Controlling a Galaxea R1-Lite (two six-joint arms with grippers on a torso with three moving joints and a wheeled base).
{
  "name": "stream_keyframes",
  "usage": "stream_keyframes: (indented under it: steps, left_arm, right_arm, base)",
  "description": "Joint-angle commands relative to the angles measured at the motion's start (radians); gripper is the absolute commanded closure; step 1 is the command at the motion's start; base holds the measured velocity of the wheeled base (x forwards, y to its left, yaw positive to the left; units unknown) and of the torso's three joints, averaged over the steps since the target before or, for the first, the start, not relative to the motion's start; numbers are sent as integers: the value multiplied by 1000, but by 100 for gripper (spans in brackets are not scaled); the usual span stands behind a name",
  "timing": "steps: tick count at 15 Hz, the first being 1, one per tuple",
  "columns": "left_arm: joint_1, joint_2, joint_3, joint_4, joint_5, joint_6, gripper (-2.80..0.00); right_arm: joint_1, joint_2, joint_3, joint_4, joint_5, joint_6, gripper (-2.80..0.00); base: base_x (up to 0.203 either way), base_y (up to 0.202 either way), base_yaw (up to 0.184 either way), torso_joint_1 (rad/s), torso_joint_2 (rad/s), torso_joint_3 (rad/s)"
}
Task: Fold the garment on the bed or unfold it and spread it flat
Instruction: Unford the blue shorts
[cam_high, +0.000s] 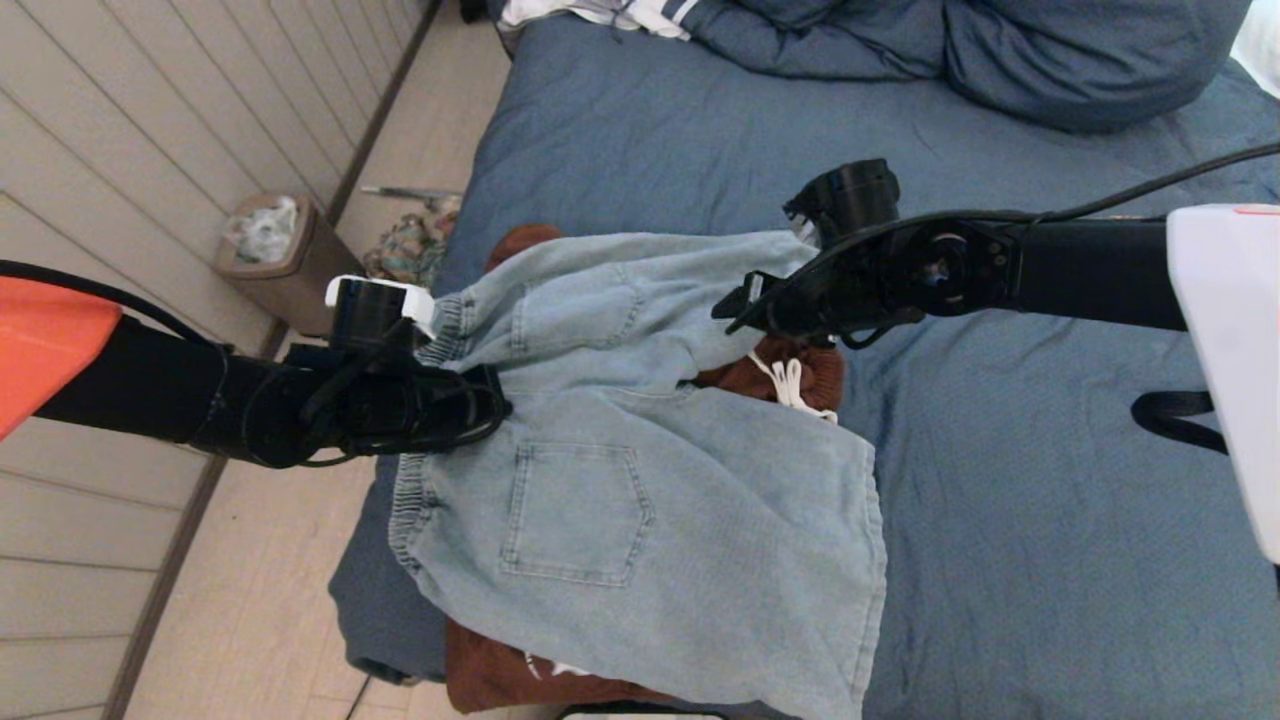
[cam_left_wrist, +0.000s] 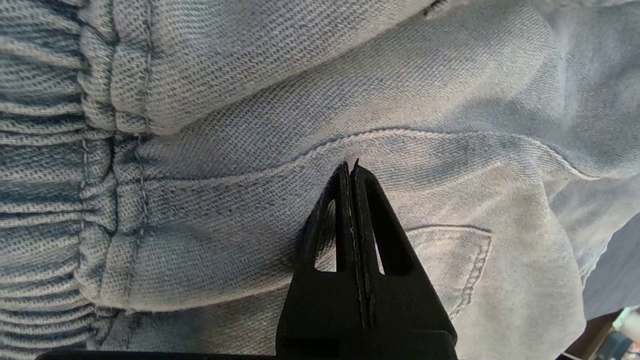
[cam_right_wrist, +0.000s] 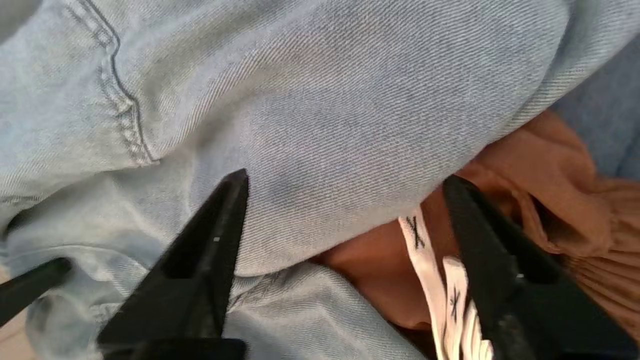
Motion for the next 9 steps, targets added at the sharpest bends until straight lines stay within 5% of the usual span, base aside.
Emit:
stream_keyframes:
  steps: [1,3,4,9]
  left_arm:
    - [4,-15,2,1,-1,-4,0]
    - [4,-22,9,0,-2,-6,0]
    - [4,-22,14,-4,-2,-6,0]
    - [3,-22,17,0,-2,-4,0]
  right_arm:
    - [2,22,0,1,0,2,-280]
    - [5,46,0,-1,0,2,-280]
    - [7,54,-1,-1,0,2,0]
    - [2,46,-1,-17,-2,2,0]
  base:
    - [0,0,0,0,0,0]
    - [0,0,0,0,0,0]
    - [0,0,0,0,0,0]
    - [0,0,0,0,0,0]
